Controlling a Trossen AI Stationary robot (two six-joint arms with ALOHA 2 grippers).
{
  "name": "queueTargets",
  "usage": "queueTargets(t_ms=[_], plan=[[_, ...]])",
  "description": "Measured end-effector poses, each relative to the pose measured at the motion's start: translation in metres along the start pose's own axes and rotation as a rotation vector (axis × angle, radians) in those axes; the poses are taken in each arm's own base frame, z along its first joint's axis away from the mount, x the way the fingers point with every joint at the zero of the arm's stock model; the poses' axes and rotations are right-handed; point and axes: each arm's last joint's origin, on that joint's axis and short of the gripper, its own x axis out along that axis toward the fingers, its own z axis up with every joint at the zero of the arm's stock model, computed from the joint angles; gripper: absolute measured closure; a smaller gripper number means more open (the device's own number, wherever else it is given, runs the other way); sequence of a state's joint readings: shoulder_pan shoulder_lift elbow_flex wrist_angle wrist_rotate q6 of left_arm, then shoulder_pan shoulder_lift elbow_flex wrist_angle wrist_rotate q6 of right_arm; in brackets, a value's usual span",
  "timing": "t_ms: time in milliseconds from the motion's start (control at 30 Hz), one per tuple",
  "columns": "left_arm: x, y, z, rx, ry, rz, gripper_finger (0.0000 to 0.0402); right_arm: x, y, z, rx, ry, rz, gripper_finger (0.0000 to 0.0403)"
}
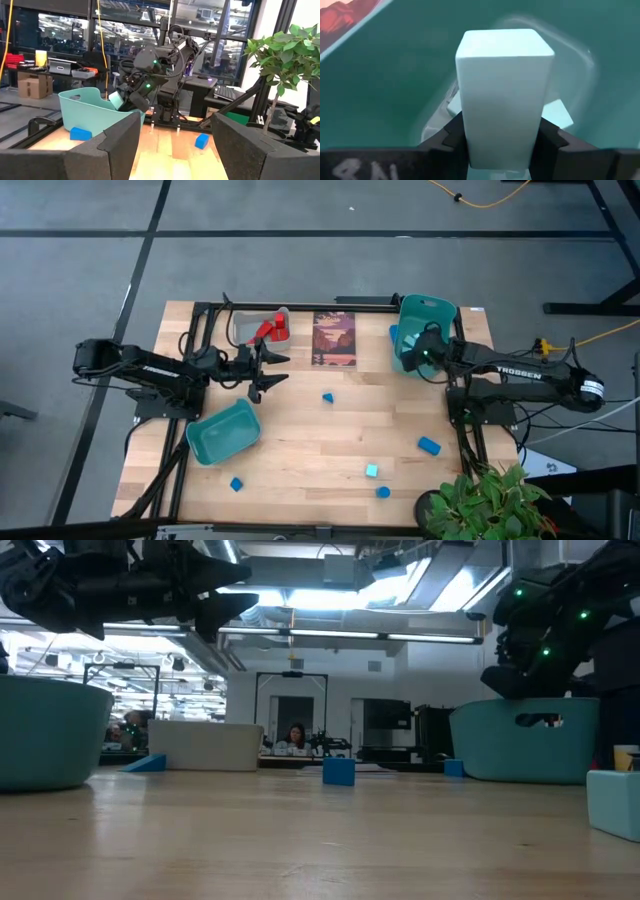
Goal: Sort & place blocks by color
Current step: Put the light blue block into the right green bin
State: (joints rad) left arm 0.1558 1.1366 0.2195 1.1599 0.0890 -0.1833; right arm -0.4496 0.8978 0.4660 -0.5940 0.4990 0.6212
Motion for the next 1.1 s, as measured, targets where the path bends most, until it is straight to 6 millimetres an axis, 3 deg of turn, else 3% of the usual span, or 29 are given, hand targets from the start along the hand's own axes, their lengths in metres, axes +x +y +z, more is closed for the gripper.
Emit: queueTargets(t_ms=[533,800,1100], plan=[[0.0001,0.0001,0.0002,0.001,-0.001,0.001,0.0166,0.0037,-0.0055,0.0028,0.042,0.036,0.011,0.0265],[0.0001,0.0001,0.0002,0.001,-0.001,0.002,0.0166,0.0038,-0.0053,0.0027,0.047,0.04,0.016,0.0215],[0.0001,0.0001,0.0002,0.0,-0.001,0.002,0.0166,0.0038,-0.0054,0.003,0.028,0.035,0.011,0.0219]])
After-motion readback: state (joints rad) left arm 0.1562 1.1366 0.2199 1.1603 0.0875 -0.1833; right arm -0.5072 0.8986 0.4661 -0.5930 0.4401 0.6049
